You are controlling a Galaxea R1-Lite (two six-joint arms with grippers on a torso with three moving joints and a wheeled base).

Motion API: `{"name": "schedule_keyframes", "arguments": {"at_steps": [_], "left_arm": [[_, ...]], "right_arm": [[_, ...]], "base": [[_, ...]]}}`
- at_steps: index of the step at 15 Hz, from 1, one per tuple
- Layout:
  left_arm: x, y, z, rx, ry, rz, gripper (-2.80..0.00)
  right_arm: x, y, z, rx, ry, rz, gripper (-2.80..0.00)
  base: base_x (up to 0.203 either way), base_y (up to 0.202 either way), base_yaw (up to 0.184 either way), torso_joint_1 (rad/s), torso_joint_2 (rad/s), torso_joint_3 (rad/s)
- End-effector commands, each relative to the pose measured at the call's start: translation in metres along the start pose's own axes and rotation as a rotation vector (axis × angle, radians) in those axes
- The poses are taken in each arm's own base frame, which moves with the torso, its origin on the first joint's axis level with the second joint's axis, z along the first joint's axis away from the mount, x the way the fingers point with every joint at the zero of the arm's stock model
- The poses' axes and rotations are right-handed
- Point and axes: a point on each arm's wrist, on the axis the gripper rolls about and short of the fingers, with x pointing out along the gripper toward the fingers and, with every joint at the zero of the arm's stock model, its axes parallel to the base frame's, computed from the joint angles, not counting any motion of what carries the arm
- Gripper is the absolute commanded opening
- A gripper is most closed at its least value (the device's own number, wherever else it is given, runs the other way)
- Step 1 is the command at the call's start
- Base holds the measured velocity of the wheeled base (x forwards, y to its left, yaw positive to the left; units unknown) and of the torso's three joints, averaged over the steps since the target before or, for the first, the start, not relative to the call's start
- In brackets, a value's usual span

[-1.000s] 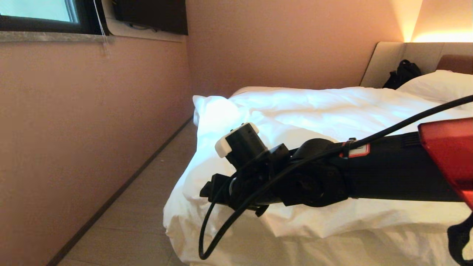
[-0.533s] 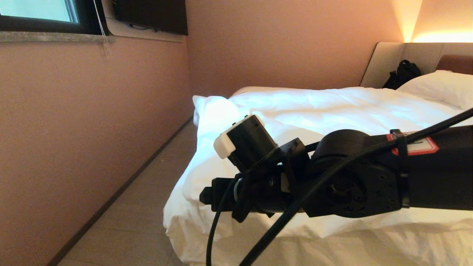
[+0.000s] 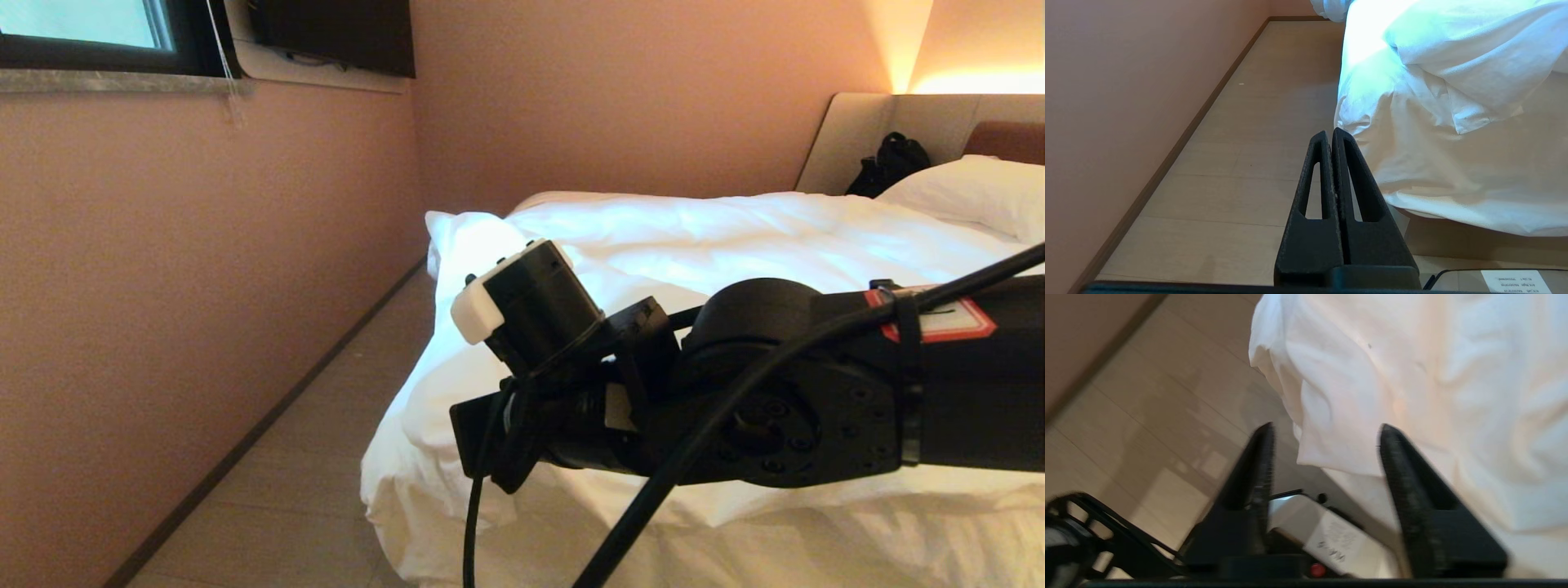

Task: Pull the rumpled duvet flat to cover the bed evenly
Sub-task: Flatten the corners of the folded blanket

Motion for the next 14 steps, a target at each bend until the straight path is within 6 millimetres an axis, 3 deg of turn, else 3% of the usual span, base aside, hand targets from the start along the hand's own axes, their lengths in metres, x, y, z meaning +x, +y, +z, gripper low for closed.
{"name": "schedule_keyframes", "arguments": {"at_steps": [1, 8, 14], "left_arm": [[0.000, 0.000, 0.000, 0.000, 0.002, -0.001, -2.80], [0.000, 0.000, 0.000, 0.000, 0.002, 0.000, -2.80], [0.000, 0.000, 0.000, 0.000, 0.001, 0.000, -2.80]], "right_arm": [[0.004, 0.004, -0.002, -0.132, 0.005, 0.001, -2.80], [0.047, 0.032, -0.025, -0.296, 0.048, -0.063, -2.80], [0.041, 0.046, -0.044, -0.187, 0.097, -0.038, -2.80]], "base": [[0.000, 0.000, 0.000, 0.000, 0.00, 0.000], [0.000, 0.000, 0.000, 0.000, 0.00, 0.000], [0.000, 0.000, 0.000, 0.000, 0.00, 0.000]]}}
